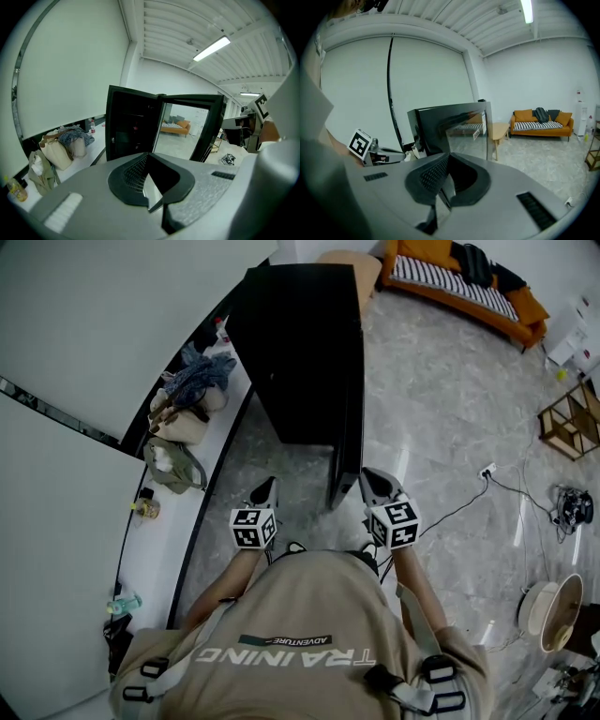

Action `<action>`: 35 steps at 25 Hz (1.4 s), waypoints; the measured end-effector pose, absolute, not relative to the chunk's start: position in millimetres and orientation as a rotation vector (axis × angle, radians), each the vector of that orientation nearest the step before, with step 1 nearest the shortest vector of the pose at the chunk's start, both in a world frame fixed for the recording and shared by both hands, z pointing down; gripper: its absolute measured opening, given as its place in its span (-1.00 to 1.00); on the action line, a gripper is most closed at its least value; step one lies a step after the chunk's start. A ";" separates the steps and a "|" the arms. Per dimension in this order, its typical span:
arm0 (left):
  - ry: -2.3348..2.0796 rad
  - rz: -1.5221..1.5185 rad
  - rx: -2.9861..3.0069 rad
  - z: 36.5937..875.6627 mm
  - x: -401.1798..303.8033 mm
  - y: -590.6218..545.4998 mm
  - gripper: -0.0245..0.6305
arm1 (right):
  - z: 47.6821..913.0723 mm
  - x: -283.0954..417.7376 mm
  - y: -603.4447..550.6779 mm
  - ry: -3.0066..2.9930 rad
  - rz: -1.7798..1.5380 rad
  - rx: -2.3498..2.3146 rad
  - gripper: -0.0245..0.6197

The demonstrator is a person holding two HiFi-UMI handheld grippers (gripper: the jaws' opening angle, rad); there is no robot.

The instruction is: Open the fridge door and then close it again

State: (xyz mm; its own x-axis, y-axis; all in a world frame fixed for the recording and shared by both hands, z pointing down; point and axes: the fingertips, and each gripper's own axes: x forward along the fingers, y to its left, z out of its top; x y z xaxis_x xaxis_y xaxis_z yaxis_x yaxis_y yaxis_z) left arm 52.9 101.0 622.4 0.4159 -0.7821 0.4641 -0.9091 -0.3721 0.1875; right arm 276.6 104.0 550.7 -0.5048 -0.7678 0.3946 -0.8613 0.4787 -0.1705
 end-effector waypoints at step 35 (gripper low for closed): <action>-1.573 0.329 2.072 657.8 -105.0 107.6 -0.93 | 546.7 143.9 57.3 -2.486 0.448 1.302 -0.94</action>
State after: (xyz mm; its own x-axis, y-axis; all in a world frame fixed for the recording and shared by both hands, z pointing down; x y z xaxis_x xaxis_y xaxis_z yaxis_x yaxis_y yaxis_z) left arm -105.0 107.6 657.8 0.2984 -0.8231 0.4833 -0.9478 -0.1957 0.2519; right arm 143.9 57.3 546.7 -0.5447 -0.7373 0.3995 -0.8304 0.5407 -0.1344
